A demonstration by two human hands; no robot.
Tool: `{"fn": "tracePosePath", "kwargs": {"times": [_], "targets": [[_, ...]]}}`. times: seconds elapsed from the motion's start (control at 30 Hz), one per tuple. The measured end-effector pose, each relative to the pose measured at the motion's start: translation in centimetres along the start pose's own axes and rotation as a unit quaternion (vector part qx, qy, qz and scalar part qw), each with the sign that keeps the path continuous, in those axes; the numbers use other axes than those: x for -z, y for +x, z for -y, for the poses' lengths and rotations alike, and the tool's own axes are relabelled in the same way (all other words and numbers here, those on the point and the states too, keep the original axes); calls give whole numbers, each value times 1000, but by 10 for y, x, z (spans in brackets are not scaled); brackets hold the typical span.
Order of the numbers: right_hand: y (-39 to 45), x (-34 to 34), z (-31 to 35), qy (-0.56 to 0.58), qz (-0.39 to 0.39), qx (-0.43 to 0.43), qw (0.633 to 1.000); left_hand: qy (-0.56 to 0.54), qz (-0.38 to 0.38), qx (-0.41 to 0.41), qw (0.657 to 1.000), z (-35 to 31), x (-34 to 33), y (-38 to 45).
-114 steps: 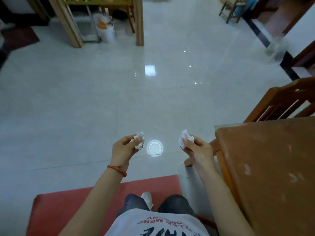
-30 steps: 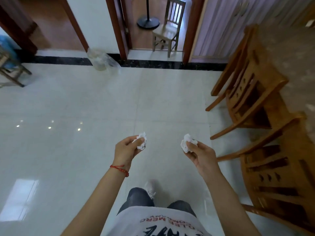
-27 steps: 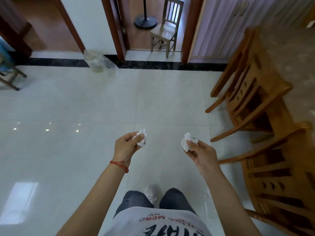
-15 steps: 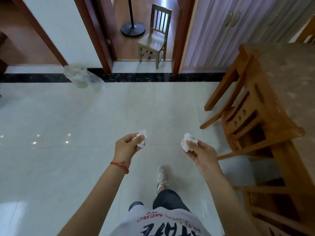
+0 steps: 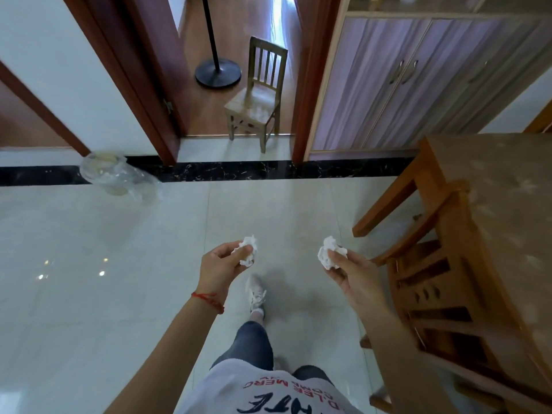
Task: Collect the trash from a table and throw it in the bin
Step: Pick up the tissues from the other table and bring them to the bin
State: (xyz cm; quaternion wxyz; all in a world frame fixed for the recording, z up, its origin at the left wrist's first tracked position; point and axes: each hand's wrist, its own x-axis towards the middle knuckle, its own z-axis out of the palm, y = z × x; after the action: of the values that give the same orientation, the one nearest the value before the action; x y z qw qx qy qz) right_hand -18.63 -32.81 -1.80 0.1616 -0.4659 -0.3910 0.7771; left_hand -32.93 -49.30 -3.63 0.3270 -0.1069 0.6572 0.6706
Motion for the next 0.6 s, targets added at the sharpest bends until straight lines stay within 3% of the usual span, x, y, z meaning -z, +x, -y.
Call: {"fn": "tracePosePath", "kwargs": {"times": [0.6], "targets": [[243, -112, 158, 43, -68, 15, 997, 22, 55, 7, 998, -176, -138, 270]]}}
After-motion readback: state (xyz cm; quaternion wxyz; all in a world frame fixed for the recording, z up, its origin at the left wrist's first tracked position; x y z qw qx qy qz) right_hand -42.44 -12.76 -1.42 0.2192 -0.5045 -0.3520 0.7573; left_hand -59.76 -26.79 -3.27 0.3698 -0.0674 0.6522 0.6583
